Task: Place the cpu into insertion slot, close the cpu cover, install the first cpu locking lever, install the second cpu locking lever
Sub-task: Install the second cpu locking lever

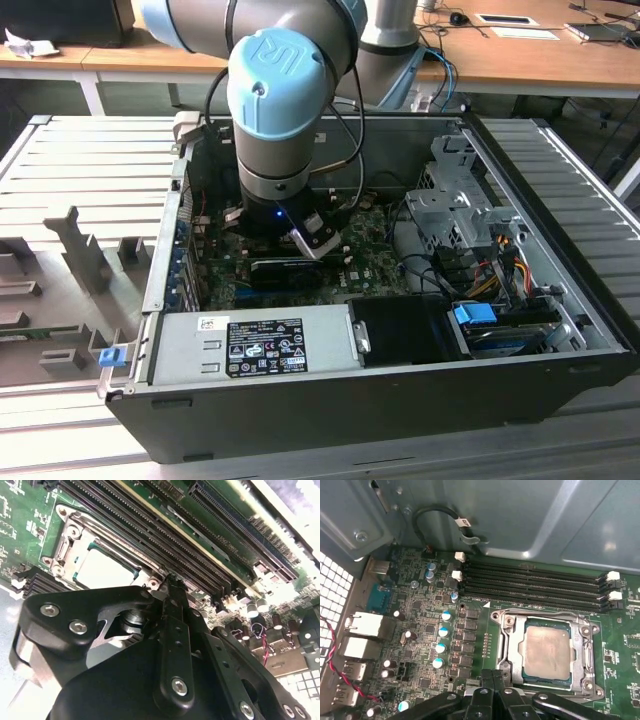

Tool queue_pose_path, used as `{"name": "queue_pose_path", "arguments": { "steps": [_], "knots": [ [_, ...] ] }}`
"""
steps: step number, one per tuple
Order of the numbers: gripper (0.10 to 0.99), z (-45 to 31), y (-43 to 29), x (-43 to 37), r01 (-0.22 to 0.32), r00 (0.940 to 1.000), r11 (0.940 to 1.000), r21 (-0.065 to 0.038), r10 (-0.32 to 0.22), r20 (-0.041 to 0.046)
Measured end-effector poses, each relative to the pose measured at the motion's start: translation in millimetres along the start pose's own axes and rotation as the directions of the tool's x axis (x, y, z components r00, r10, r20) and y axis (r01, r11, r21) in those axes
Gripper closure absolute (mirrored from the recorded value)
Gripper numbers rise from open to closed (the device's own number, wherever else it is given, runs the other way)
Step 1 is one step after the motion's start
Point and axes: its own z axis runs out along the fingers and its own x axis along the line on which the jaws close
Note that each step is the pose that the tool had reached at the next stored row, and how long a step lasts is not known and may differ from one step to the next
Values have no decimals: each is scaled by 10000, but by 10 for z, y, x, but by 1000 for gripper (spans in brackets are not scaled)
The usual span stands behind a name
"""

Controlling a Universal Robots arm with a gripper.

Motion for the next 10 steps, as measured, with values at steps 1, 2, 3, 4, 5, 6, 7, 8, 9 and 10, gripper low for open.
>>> {"name": "queue_pose_path", "arguments": {
  "steps": [1,2,3,4,5,6,7,8,9,10],
  "knots": [
    [980,8,-1,0,0,10000,10000,-34,0,5],
    [980,16,-1,-1,1,10000,10000,-54,-1,8],
    [980,23,-3,0,1,10000,10000,-58,-1,8],
    [980,27,-5,1,2,10000,10000,-58,-2,7],
    [980,29,-9,3,1,10000,10000,-60,-1,7],
    [980,29,-13,5,0,10000,10000,-60,0,8],
    [980,29,-13,5,0,10000,10000,-59,0,8],
    [980,20,-11,6,1,10000,10000,-57,0,9],
    [980,-5,-2,5,1,10000,10000,-60,-1,8],
    [980,-26,5,4,1,10000,10000,-59,-1,8]
  ]
}}
